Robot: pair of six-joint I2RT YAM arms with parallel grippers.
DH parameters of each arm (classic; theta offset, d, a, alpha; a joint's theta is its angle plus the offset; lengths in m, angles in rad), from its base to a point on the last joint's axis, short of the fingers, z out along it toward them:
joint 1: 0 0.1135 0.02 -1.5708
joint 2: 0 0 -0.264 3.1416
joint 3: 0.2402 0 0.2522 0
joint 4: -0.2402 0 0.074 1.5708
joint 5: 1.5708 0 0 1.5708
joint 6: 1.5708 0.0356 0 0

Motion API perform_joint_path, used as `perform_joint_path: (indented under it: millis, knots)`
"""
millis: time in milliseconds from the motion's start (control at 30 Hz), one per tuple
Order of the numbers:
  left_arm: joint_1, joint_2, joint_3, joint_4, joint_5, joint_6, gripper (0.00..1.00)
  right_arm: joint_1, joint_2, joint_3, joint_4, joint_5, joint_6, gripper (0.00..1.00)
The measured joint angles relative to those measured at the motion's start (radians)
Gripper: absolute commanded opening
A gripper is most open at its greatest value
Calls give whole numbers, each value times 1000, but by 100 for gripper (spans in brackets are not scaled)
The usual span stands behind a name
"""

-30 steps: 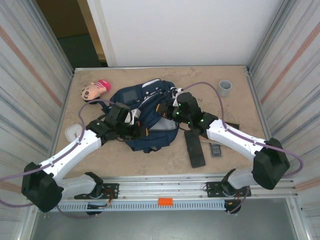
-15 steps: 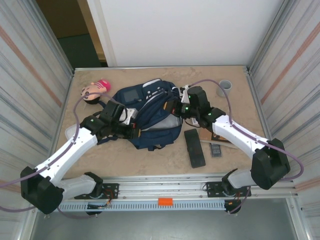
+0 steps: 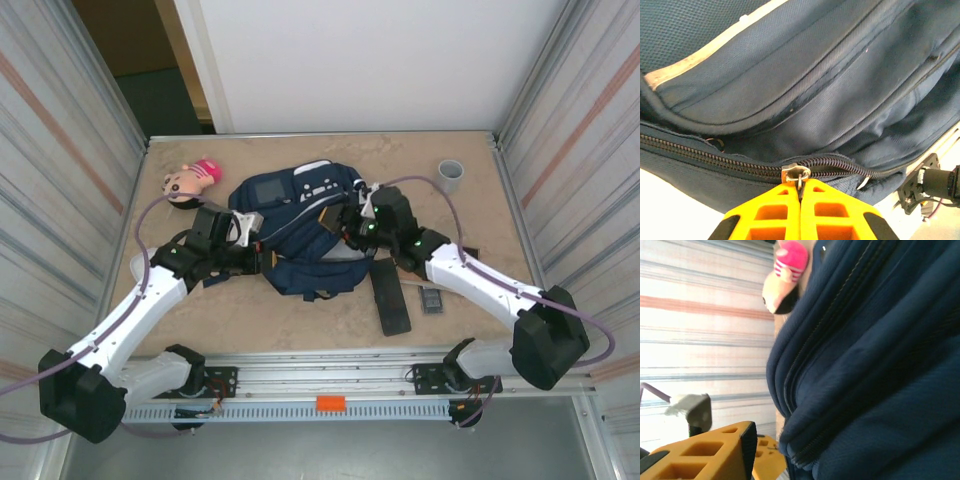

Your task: Pack the student bag

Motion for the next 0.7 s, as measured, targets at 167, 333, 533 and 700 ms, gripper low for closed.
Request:
perform_joint_path:
  millis: [167,333,533,700]
  knots:
    - [0,0,0,16,4,-24,0,97,10,-27,49,110,85,42]
    - [-2,-1,0,8,-10,-19,0,97,31,-27,73,135,122,6]
    - [-9,-18,0,-76,-143,77,0,-41,30,31,-33,-41,48,0]
    - [9,-52,-43,-43,-240,120,0,-208,24,158,-163,-253,-43,0]
